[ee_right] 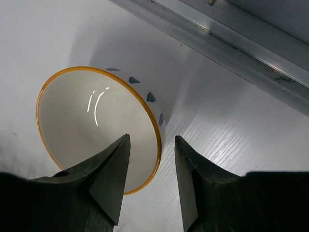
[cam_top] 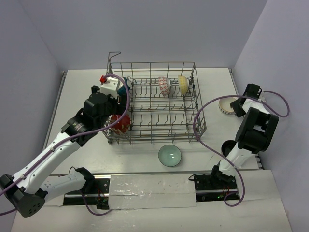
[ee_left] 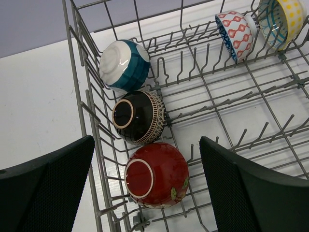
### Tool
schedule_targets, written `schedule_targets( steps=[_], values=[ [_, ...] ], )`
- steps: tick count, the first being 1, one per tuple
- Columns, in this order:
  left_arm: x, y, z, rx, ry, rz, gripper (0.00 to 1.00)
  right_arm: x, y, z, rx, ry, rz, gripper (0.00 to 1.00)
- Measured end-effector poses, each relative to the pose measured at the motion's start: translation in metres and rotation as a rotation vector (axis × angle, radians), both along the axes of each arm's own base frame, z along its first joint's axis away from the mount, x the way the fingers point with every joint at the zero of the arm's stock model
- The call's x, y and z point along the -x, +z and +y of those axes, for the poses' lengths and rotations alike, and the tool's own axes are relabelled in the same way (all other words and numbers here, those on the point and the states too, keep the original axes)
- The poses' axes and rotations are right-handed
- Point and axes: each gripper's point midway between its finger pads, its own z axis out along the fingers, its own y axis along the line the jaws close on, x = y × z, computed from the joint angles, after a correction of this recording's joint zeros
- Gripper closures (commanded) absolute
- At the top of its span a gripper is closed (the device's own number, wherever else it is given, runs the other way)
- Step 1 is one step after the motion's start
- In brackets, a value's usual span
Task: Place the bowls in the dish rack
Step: Pick up the bowl from the corner of the board.
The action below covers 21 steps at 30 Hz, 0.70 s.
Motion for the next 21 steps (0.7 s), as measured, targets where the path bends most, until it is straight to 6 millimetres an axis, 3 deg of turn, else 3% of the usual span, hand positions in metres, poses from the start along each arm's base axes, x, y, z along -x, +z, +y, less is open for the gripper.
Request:
schedule_targets(
  steps=[5,7,11,16,21],
  values=[
    [0.000,-0.001,0.001,-0.002,0.002,0.003,0.05,-0.003,-0.002,0.000,-0.007,0.005,0.001,0.53],
    [-0.001,-0.002,0.001,-0.003,0.003,0.004,0.05,-0.003,-0.003,0.001,-0.010,0.010,0.002,0.60],
    [-0.002,-0.005,0.001,-0.008,0.006,0.010,0.05,-0.004,-0.006,0.001,-0.017,0.018,0.007,0.66],
    [-0.002,-0.005,0.001,-0.009,0.006,0.012,0.05,-0.003,-0.016,0.003,-0.034,0.025,0.027,0.67],
    [-0.002,-0.006,0.001,-0.010,0.006,0.012,0.05,-0.003,-0.022,0.003,-0.038,0.034,0.043,0.87]
  ],
)
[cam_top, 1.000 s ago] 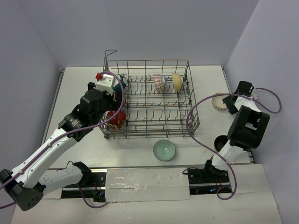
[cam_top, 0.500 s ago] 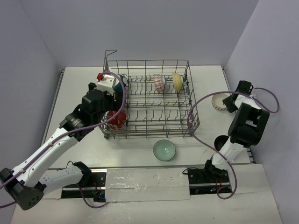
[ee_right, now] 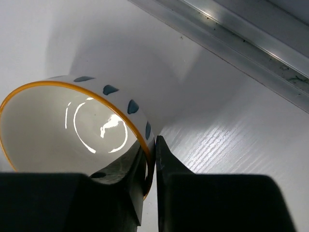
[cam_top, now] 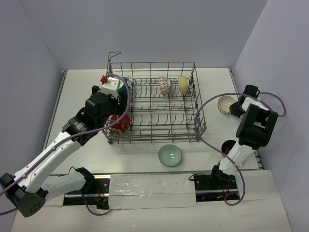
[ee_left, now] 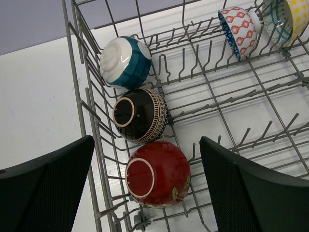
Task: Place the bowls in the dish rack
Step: Pick up the bowl from the corner of the board, then pass from the right arm to the left
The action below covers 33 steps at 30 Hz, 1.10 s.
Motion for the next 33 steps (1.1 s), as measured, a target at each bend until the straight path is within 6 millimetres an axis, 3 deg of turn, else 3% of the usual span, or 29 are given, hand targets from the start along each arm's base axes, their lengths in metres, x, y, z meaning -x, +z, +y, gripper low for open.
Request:
schedule_targets(
  steps=[4,12,17,21,25,30,33],
  values=[
    [0.000,0.000,0.000,0.000,0.000,0.000,0.05,0.003,-0.002,0.003,-0.013,0.006,0.014,1.00],
    [0.000,-0.001,0.000,0.001,-0.003,0.003,0.05,0.002,-0.002,0.006,-0.024,0.017,0.009,1.00],
    [0.000,-0.002,-0.001,0.001,-0.010,0.006,0.01,-0.002,0.012,0.023,-0.017,0.069,-0.024,1.00],
    [0.000,-0.002,-0.003,-0.001,-0.025,0.008,0.01,-0.013,0.046,0.043,0.015,0.135,-0.103,1.00],
    [0.001,-0.002,-0.006,-0.010,-0.049,0.008,0.01,-0.025,0.094,0.068,0.072,0.209,-0.226,1.00],
    [0.001,-0.004,-0.007,-0.024,-0.063,0.009,0.01,-0.034,0.141,0.115,0.123,0.339,-0.346,1.00],
    [0.001,-0.004,-0.007,-0.035,-0.068,0.007,0.01,-0.034,0.158,0.142,0.128,0.406,-0.388,1.00]
  ],
)
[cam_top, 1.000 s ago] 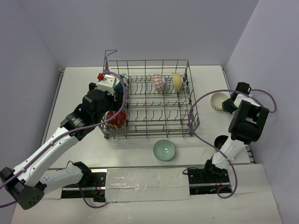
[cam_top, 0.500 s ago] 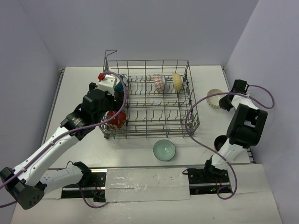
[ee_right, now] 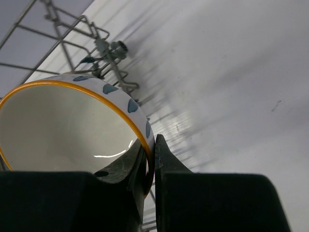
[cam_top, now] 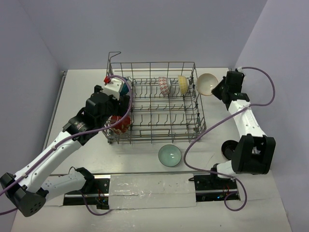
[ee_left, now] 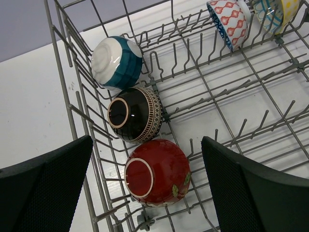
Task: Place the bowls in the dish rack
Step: Pass from the right arm to the left
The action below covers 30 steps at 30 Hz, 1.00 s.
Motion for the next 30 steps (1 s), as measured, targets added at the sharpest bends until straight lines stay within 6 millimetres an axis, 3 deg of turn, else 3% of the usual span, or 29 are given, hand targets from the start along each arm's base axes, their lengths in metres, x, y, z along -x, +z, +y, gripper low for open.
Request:
schedule_targets(
  steps=[7,11,17,20,23,27,30],
  values=[
    [-0.003,-0.011,-0.005,-0.047,-0.032,0.022,0.01,0.005,0.040,0.045,0.056,0.125,-0.074,1.00],
    [-0.009,-0.021,-0.011,-0.092,-0.049,0.054,0.03,0.008,0.064,0.083,0.053,0.254,-0.099,1.00],
    [-0.012,-0.006,-0.040,-0.143,-0.137,0.058,0.05,0.019,0.082,0.150,0.035,0.488,-0.070,1.00],
    [-0.006,0.001,-0.064,-0.172,-0.220,0.057,0.05,0.023,0.073,0.186,0.035,0.613,0.003,1.00],
    [0.008,0.003,-0.088,-0.240,-0.305,0.057,0.05,0.035,0.047,0.216,0.020,0.728,0.098,1.00],
    [0.034,0.002,-0.124,-0.333,-0.449,0.056,0.06,0.056,0.012,0.234,-0.001,0.823,0.241,1.00],
    [0.045,0.001,-0.134,-0.390,-0.512,0.062,0.09,0.066,0.003,0.238,-0.007,0.856,0.289,1.00]
  ],
)
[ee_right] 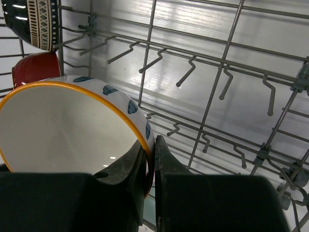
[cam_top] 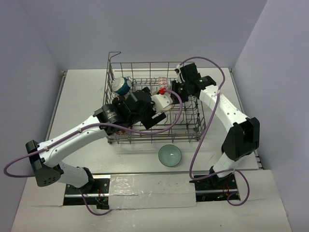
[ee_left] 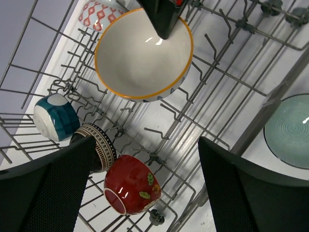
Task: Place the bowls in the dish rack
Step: Pass from the right arm to the left
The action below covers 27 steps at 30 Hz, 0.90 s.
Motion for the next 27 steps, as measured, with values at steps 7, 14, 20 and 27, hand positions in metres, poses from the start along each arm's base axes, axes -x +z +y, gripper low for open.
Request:
schedule_targets(
  steps=[7,14,20,27],
  values=[
    [0.013,-0.013,-0.006,-0.068,-0.084,0.043,0.14,0.006,0.002,0.005,-0.012,0.031,0.005,1.00],
    [0.017,-0.035,-0.018,-0.124,-0.147,0.081,0.19,0.015,0.013,0.014,-0.034,0.068,-0.015,1.00],
    [0.016,-0.061,-0.024,-0.191,-0.168,0.119,0.25,0.016,0.017,0.015,-0.024,0.081,-0.039,1.00],
    [0.013,-0.069,-0.027,-0.220,-0.172,0.118,0.60,0.018,0.014,0.017,-0.022,0.096,-0.038,1.00]
  ],
)
